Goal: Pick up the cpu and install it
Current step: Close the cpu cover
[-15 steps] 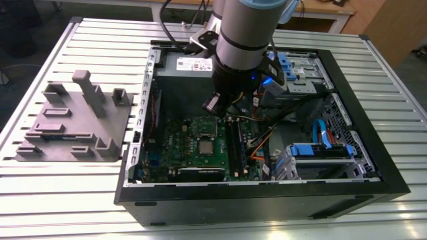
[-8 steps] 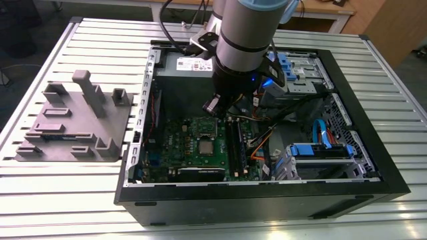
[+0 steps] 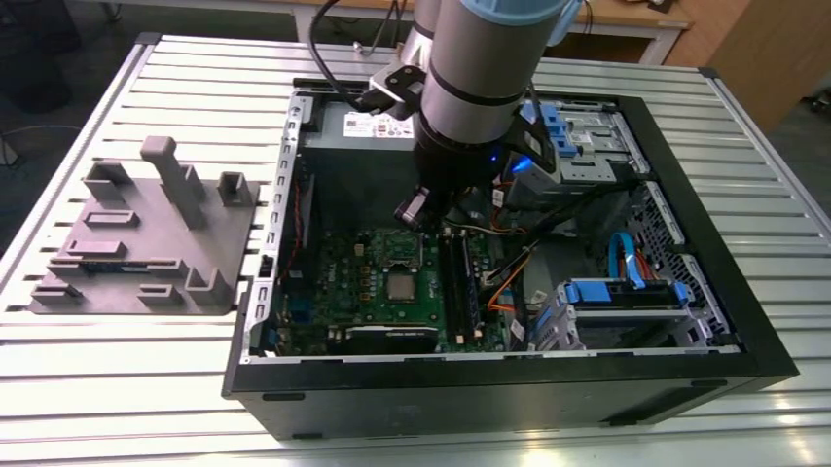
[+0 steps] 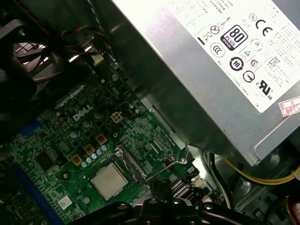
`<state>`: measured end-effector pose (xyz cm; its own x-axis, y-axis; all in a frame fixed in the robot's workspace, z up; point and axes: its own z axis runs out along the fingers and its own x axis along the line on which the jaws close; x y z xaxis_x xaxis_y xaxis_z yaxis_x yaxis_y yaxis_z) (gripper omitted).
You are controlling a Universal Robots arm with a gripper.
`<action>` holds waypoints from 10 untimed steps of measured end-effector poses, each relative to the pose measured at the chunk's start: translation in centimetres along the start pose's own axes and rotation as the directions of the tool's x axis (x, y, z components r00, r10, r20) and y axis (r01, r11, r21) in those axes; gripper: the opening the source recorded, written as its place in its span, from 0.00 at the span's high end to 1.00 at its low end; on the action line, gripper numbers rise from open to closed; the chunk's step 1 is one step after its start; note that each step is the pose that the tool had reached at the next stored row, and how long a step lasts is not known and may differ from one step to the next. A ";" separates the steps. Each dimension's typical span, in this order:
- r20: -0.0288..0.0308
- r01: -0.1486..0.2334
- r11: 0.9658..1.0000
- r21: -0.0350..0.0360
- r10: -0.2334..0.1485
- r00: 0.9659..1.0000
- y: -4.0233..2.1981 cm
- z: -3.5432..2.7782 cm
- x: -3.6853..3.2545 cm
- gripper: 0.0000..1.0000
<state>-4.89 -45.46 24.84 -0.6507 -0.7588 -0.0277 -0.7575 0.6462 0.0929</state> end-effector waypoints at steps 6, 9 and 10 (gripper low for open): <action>-0.003 0.000 1.000 0.003 0.000 1.000 -0.18 -0.02 0.21 0.90; -0.006 0.000 1.000 0.005 0.000 1.000 -0.28 -0.04 0.33 0.90; -0.007 0.000 1.000 0.006 0.001 1.000 -0.30 -0.03 0.36 0.90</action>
<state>-4.89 -45.93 24.84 -0.6508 -0.7590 -0.0207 -0.7575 0.6471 0.0869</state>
